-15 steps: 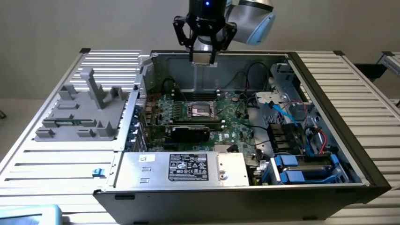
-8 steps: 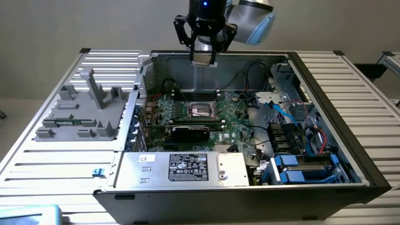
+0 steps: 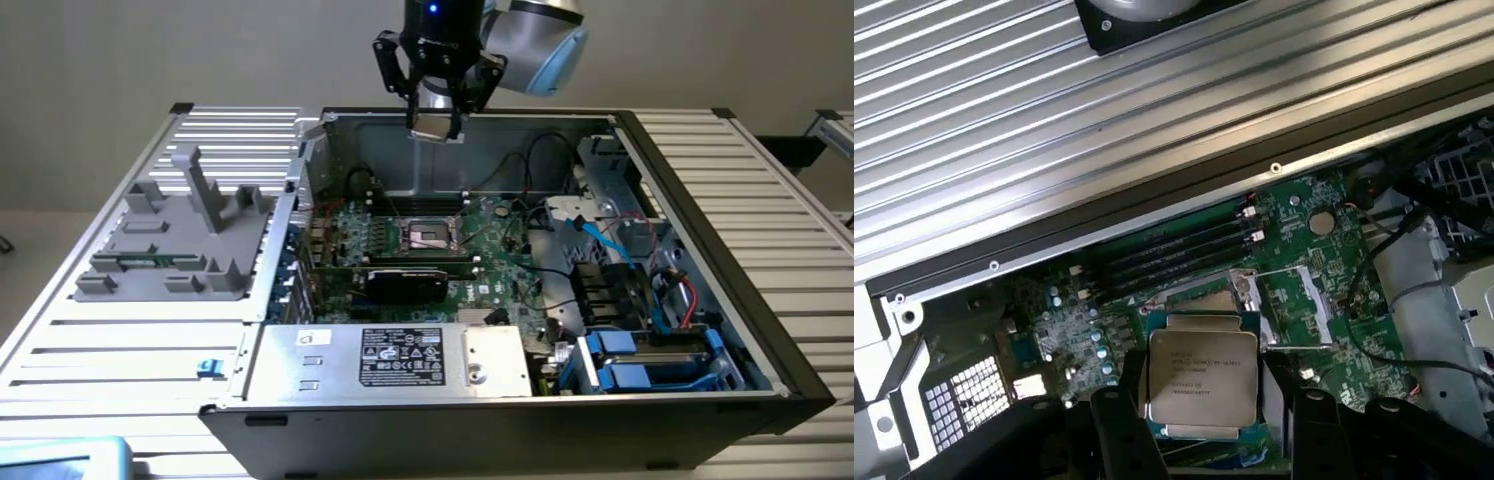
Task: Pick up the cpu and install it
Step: 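Place the cpu into insertion slot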
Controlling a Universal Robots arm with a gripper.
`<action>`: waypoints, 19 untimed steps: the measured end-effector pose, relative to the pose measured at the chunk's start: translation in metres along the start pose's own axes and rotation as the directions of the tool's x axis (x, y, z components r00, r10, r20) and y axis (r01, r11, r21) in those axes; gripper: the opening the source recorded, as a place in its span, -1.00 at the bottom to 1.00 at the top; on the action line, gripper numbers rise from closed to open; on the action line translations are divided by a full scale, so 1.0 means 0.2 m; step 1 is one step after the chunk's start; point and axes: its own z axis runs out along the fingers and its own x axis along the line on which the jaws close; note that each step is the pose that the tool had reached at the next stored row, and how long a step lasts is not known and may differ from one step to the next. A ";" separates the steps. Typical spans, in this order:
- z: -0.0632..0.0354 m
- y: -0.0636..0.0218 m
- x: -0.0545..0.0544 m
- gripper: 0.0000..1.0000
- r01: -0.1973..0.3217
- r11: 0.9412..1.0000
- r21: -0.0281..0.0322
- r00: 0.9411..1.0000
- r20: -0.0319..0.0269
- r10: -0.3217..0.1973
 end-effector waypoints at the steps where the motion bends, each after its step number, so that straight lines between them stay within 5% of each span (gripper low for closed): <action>1: 0.001 0.000 0.00 0.08 -0.016 1.000 -0.001 1.000 0.001 0.016; 10: 0.008 -0.001 0.00 0.08 -0.161 0.987 -0.010 0.987 0.011 0.161; 19: 0.018 -0.001 0.00 0.08 -0.298 0.954 -0.020 0.954 0.019 0.298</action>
